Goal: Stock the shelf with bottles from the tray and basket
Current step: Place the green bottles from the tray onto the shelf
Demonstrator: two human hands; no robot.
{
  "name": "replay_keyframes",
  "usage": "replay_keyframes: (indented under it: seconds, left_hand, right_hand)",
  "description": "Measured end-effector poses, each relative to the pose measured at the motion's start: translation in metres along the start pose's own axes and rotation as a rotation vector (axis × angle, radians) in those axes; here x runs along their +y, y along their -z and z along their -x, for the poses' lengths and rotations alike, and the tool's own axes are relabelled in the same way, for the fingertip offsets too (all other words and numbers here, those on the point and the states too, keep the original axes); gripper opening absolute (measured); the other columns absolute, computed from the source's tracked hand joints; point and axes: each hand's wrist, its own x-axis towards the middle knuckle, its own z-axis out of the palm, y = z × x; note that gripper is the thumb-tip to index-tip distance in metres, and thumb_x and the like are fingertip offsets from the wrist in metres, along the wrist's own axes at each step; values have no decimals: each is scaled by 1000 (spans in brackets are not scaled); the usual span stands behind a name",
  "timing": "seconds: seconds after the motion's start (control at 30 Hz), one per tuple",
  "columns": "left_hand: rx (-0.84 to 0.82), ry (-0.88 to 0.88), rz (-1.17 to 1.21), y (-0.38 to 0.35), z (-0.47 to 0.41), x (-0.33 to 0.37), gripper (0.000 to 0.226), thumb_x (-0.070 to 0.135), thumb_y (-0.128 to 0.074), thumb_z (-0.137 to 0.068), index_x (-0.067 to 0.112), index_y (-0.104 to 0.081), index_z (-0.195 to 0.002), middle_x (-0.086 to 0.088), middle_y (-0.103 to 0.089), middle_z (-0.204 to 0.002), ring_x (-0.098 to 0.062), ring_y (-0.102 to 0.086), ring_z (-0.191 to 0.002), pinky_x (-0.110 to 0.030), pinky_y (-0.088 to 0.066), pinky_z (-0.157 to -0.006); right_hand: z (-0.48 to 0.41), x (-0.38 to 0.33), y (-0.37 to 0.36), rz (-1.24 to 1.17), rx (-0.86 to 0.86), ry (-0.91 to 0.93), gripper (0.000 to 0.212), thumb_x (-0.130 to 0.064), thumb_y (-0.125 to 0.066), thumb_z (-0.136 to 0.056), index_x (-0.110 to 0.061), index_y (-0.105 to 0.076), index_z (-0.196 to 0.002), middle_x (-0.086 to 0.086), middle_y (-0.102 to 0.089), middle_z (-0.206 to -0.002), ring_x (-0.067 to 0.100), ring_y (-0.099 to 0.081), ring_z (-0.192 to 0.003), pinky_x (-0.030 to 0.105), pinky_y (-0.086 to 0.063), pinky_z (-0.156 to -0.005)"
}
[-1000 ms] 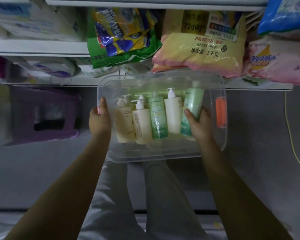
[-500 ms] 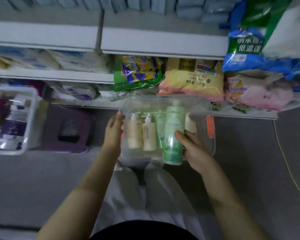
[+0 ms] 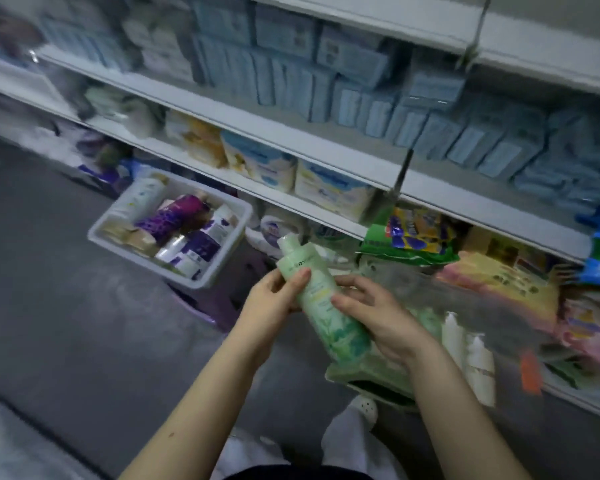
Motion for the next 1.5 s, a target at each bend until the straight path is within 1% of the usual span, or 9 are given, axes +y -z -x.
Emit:
replay_keyframes:
  seconds: [0.13, 0.23, 0.47, 0.6, 0.8, 0.9, 1.1, 1.27, 1.5]
  left_hand:
    - [198, -113, 70, 123, 42, 33, 41, 43, -69, -74, 16, -70, -105, -7, -75, -100, -24, -71, -93, -36, -57, -81]
    - [296, -203, 89, 199, 75, 64, 45, 43, -65, -74, 13, -69, -109, -7, -74, -103, -24, -71, -97, -35, -57, -84]
    - [412, -340, 128, 307, 105, 115, 43, 37, -66, -78, 13, -67, -114, -6, -74, -107, -21, -70, -99, -30, -57, -78]
    - [439, -344, 143, 359, 97, 133, 31, 24, -57, -94, 10, -62, -121, -8, -72, -112, -24, -69, -105, -31, -57, -85]
    - [466, -341, 73, 429, 54, 172, 18, 27, -58, -94, 29, -62, -112, 8, -73, -105, -15, -69, -102, -37, -55, -90]
    - [498, -348, 50, 469, 19, 200, 19, 30, -59, -92, 33, -61, -111, 9, -71, -109, -13, -68, -103, -31, -56, -86]
    - [567, -348, 46, 540, -24, 250, 22, 31, -58, -93, 30, -61, -115, 8, -69, -114, -11, -67, -102, -27, -55, -85]
    - [612, -375, 92, 608, -46, 280, 27, 36, -59, -91, 31, -61, -118, 11, -70, -111, -8, -67, -101, -28, -55, -85]
    - [478, -372, 126, 707, -114, 334, 28, 34, -58, -93, 27, -62, -120, 8, -70, -114, -15, -67, -103, -29, -55, -83]
  right_hand:
    - [-22, -10, -118, 113, -165, -15, 41, -31, -69, -76, -15, -64, -114, 2, -73, -107, 16, -67, -96, 32, -51, -79]
    - [-31, -21, -202, 215, -329, 0, 37, -26, -74, -81, -17, -63, -115, 0, -72, -109, 12, -68, -98, 25, -54, -77]
    - [-53, -47, -343, 373, -475, 128, 47, -25, -78, -69, -22, -65, -114, 4, -73, -107, 17, -70, -96, 27, -55, -75]
    - [-81, -56, -391, 292, -471, 154, 36, -20, -69, -76, -18, -68, -111, 5, -75, -104, 18, -71, -95, 28, -57, -76]
    - [-153, -71, -450, 161, -393, 151, 35, -20, -67, -78, -12, -69, -112, 9, -74, -103, 21, -72, -93, 29, -59, -72]
    - [-202, -93, -482, 110, -377, 154, 33, -17, -66, -81, -8, -68, -112, 10, -75, -98, 20, -72, -85, 27, -57, -64]
    - [-285, -136, -551, 126, -326, 231, 35, -25, -70, -74, -15, -70, -108, 5, -75, -101, 20, -71, -92, 28, -58, -72]
    - [-334, -159, -615, 108, -327, 222, 19, -18, -67, -85, -18, -69, -104, -1, -76, -92, 12, -72, -82, 21, -55, -61]
    - [-396, -184, -697, 38, -208, 251, 41, -23, -72, -74, -11, -67, -112, 5, -75, -99, 21, -73, -88, 33, -60, -65]
